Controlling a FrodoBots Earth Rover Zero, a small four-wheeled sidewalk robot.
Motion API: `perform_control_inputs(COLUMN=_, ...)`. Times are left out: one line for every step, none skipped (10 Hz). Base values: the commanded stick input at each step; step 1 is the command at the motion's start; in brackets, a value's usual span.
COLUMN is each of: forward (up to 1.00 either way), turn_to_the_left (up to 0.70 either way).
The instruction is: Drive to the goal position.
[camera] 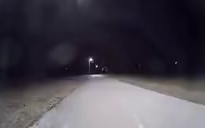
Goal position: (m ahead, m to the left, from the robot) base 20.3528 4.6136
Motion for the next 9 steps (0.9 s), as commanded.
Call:
perform_control_inputs(forward=1.00, turn_to_the_left=0.00)
perform_control_inputs(forward=1.00, turn_to_the_left=0.00)
perform_control_inputs(forward=1.00, turn_to_the_left=0.00)
perform_control_inputs(forward=1.00, turn_to_the_left=0.00)
perform_control_inputs(forward=1.00, turn_to_the_left=0.00)
perform_control_inputs(forward=1.00, turn_to_the_left=0.00)
perform_control_inputs(forward=1.00, turn_to_the_left=0.00)
perform_control_inputs(forward=1.00, turn_to_the_left=0.00)
perform_control_inputs(forward=1.00, turn_to_the_left=0.00)
